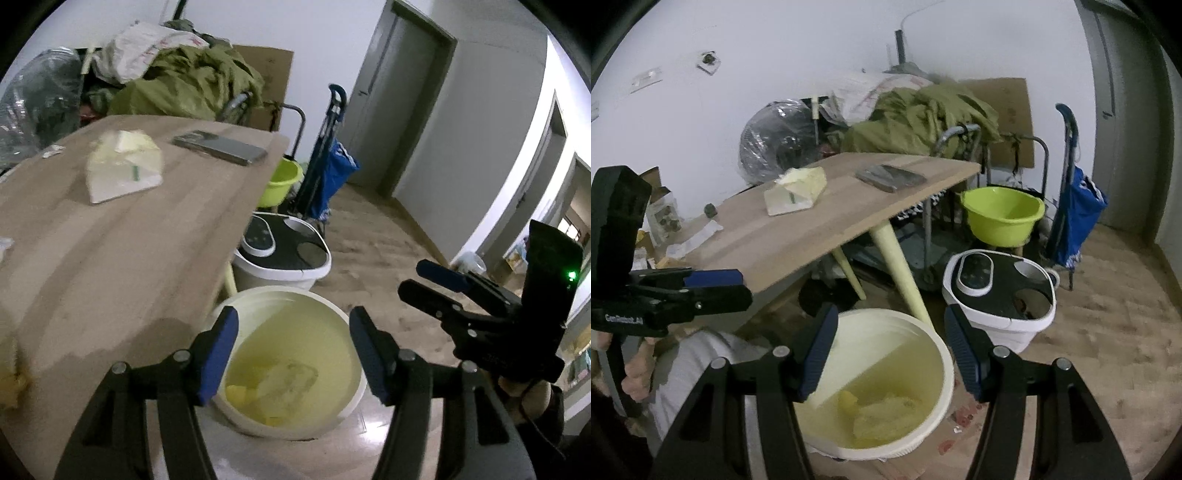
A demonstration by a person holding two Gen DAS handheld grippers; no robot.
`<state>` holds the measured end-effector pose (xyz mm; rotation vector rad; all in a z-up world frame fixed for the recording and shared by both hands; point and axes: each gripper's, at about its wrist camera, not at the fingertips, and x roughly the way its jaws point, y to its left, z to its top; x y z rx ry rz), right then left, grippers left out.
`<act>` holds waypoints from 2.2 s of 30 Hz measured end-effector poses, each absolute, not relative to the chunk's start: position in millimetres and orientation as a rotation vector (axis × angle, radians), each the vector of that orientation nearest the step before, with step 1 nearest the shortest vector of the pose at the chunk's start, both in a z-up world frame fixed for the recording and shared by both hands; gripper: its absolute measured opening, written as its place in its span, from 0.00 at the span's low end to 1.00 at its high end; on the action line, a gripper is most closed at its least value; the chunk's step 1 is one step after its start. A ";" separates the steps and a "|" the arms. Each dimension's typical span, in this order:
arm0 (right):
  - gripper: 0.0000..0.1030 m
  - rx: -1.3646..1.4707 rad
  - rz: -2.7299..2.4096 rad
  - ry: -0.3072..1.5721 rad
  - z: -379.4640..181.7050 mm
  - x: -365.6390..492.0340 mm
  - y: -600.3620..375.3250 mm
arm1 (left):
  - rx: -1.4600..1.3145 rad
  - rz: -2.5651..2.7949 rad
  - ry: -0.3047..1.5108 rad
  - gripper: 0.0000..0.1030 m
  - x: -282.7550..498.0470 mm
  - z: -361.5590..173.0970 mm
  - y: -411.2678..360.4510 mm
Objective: Collect trash
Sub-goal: 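Open the left tool over the cream bucket, dropping the pale green bag, then move both tools back over the table toward the brown paper scrap, then grasp the brown paper scrap with the right tool while the left tool grasps a clear plastic strip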
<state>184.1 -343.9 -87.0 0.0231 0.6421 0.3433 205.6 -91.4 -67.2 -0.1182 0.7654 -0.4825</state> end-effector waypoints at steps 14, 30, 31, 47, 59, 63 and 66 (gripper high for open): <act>0.56 -0.049 0.503 0.605 -62.4 191.7 -257.2 | -0.183 -0.307 0.654 0.65 157.0 -35.3 -0.4; 0.56 -0.130 0.748 0.582 -47.2 202.7 -150.1 | -0.316 -0.007 0.580 0.65 92.1 -33.3 114.2; 0.56 -0.136 0.766 0.583 -47.0 202.8 -141.8 | -0.322 0.007 0.576 0.65 88.2 -33.1 119.3; 0.64 -0.198 0.934 0.586 -46.1 204.4 -55.9 | -0.389 0.231 0.520 0.65 19.9 -30.9 179.8; 0.73 -0.246 1.006 0.672 -66.8 207.8 -7.1 | -0.463 0.324 0.559 0.66 0.3 -49.7 209.0; 0.73 -0.257 1.029 0.715 -77.5 209.4 3.1 | -0.497 0.315 0.587 0.66 1.1 -57.0 210.4; 0.73 -0.256 1.037 0.724 -80.7 209.3 5.2 | -0.504 0.305 0.610 0.66 3.7 -62.1 207.6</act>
